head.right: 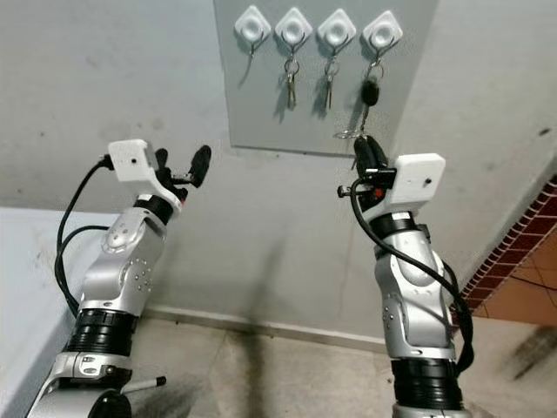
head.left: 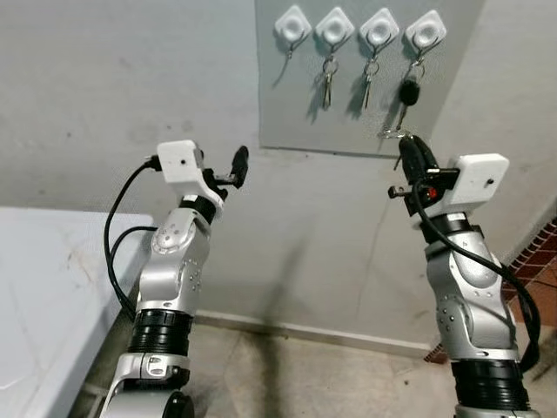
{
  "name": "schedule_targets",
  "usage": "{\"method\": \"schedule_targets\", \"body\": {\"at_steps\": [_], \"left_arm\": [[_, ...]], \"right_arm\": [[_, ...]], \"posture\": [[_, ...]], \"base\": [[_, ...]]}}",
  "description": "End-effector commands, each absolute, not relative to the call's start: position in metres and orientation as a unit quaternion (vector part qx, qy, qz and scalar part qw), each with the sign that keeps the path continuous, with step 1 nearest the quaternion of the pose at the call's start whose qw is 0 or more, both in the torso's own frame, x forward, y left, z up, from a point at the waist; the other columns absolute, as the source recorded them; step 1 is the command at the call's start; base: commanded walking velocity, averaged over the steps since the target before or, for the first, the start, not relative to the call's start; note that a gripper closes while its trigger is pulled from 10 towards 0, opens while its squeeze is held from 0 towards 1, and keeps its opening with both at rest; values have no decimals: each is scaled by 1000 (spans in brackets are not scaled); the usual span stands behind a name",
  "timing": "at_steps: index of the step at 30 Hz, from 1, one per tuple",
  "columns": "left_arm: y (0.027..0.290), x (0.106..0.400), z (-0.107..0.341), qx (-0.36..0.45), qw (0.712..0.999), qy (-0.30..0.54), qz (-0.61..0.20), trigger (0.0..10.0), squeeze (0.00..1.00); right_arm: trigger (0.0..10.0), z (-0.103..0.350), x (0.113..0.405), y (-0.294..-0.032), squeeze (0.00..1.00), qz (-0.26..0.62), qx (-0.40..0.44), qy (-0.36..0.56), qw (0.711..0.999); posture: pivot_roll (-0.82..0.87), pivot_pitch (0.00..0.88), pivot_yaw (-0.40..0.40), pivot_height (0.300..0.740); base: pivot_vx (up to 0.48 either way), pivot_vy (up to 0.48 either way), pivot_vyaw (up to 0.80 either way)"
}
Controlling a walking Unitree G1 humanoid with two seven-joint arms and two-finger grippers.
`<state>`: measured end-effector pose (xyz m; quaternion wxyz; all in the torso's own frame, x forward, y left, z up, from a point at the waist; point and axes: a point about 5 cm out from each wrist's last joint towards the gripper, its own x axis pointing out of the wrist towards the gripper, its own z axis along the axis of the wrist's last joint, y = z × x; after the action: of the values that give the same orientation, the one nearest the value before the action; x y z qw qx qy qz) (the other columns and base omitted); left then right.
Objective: Hang keys on a hook
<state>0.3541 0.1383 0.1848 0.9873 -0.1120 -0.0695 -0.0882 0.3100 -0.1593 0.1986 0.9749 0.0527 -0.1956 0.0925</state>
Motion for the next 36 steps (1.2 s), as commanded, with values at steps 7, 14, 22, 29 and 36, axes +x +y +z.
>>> {"method": "schedule_targets", "body": {"at_steps": [7,14,22,29,36], "left_arm": [[141,354,191,-103,989,-75,-75,10000,0],[137,352,194,-95,988,-76,-92,10000,0],[134,352,193,-83,989,-71,-95,10000,0],[137,351,194,-90,990,-71,-86,10000,0],[138,348,194,-90,990,-71,-78,10000,0]], "right_arm": [[10000,205,309,-155,0,104,51,-205,972],[10000,202,310,-154,0,108,49,-198,973],[10000,203,312,-151,0,125,44,-194,972],[10000,205,315,-148,0,138,38,-194,971],[10000,203,315,-144,0,150,40,-188,970]], "posture": [[-66,0,20,740],[-63,0,17,740],[-59,0,11,740],[-51,0,2,740],[-45,0,-5,740]], "base": [[0,39,0],[0,0,0],[0,0,0],[0,0,0],[0,0,0]]}}
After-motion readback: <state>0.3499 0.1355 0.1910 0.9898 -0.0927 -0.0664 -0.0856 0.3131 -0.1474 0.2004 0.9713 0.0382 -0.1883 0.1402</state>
